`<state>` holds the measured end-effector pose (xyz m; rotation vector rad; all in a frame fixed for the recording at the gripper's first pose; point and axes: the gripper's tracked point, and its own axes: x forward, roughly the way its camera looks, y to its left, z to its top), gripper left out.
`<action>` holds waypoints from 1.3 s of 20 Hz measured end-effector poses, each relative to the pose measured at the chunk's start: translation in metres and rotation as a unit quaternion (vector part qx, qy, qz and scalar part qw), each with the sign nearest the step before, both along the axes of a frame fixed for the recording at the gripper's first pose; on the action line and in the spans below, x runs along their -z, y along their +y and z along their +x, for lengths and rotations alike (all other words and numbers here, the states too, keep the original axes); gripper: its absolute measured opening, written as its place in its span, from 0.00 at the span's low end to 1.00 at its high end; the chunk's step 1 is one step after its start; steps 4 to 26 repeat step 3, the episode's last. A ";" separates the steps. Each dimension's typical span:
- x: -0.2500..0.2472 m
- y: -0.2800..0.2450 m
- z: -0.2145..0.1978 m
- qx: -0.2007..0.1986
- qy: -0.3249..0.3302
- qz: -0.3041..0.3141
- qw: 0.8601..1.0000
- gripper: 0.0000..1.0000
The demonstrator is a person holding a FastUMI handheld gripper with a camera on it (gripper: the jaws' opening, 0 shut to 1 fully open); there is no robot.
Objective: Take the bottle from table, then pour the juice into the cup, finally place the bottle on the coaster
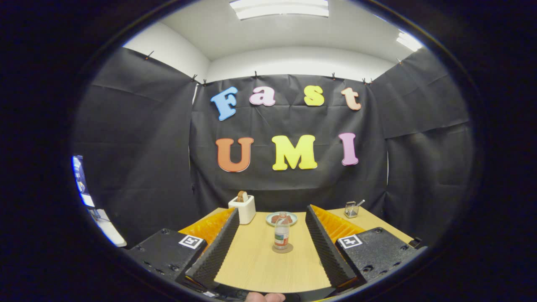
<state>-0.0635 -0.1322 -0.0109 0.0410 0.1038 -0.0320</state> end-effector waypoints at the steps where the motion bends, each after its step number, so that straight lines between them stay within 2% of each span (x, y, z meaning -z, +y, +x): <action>1: -0.001 -0.001 0.000 0.001 -0.002 0.000 1.000 1.00; 26: 0.000 -0.001 -0.002 0.001 0.000 0.000 1.000 1.00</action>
